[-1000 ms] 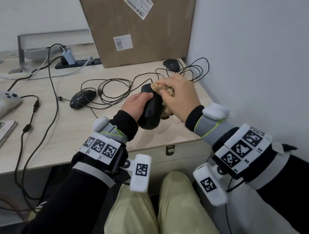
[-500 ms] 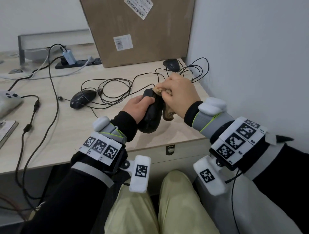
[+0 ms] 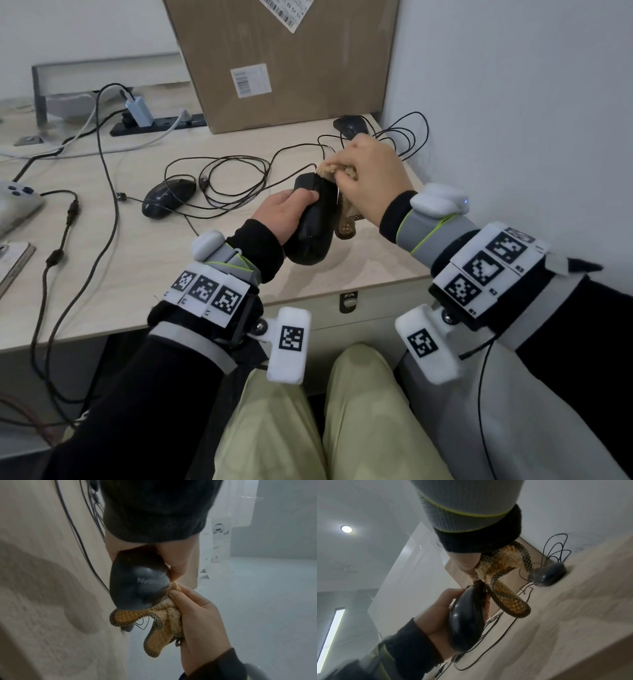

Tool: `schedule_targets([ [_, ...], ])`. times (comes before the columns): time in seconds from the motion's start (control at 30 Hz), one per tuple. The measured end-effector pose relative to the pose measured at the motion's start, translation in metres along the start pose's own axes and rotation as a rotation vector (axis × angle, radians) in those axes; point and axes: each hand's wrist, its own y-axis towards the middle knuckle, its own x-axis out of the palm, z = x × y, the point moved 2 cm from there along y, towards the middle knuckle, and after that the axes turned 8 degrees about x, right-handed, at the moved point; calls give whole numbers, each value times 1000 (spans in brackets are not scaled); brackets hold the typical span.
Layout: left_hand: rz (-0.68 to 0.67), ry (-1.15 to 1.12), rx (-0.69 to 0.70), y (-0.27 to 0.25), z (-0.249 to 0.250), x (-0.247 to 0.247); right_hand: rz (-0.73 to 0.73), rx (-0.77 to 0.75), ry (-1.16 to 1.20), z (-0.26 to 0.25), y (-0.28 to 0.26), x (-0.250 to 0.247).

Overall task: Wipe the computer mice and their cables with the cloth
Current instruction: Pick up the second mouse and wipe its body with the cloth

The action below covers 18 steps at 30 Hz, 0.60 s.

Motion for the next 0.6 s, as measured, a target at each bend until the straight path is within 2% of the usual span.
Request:
schedule_targets([
  [0.07, -19, -51, -37, 1, 0, -1, 46, -45, 78, -3, -5, -1],
  [0.17, -42, -133, -48, 2, 0, -2, 26, -177, 140, -10, -19, 3],
  [0.27, -99, -182, -57, 3, -6, -2, 8, -128, 98, -4, -15, 5],
  [0.4, -85, -144, -60, 3, -9, -2, -20, -54, 48, 4, -5, 3],
  [0.5, -107, -200, -71, 6, -9, -3, 64, -108, 155, -2, -13, 0],
  [0.6, -146, -243, -53, 6, -7, -4, 47, -185, 199, -8, -25, 1],
])
